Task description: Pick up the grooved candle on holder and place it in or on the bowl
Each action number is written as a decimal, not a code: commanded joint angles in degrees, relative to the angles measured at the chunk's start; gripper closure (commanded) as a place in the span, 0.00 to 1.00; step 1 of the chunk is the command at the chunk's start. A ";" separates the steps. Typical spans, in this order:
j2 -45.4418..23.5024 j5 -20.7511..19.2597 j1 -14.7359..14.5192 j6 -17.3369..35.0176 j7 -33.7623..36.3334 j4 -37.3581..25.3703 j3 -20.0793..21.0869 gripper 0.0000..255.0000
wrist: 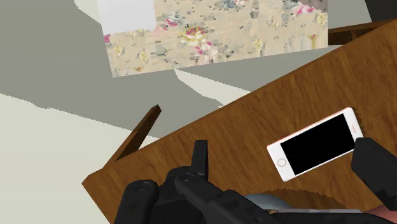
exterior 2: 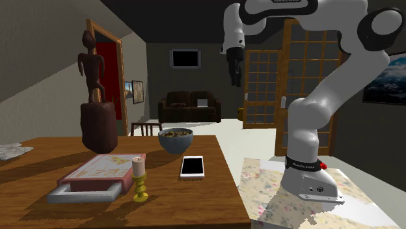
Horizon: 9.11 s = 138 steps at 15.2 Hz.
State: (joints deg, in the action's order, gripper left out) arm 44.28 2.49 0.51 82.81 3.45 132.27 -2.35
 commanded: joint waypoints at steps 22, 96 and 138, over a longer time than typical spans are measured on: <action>-25.26 7.24 -4.93 29.89 24.68 -2.27 22.72 0.00; -60.66 -12.41 -12.84 22.66 49.36 -44.58 31.48 1.00; -48.13 -2.51 10.63 30.51 9.04 -26.52 15.80 1.00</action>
State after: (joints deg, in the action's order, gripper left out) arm -3.79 0.00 11.13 112.48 12.51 104.98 13.46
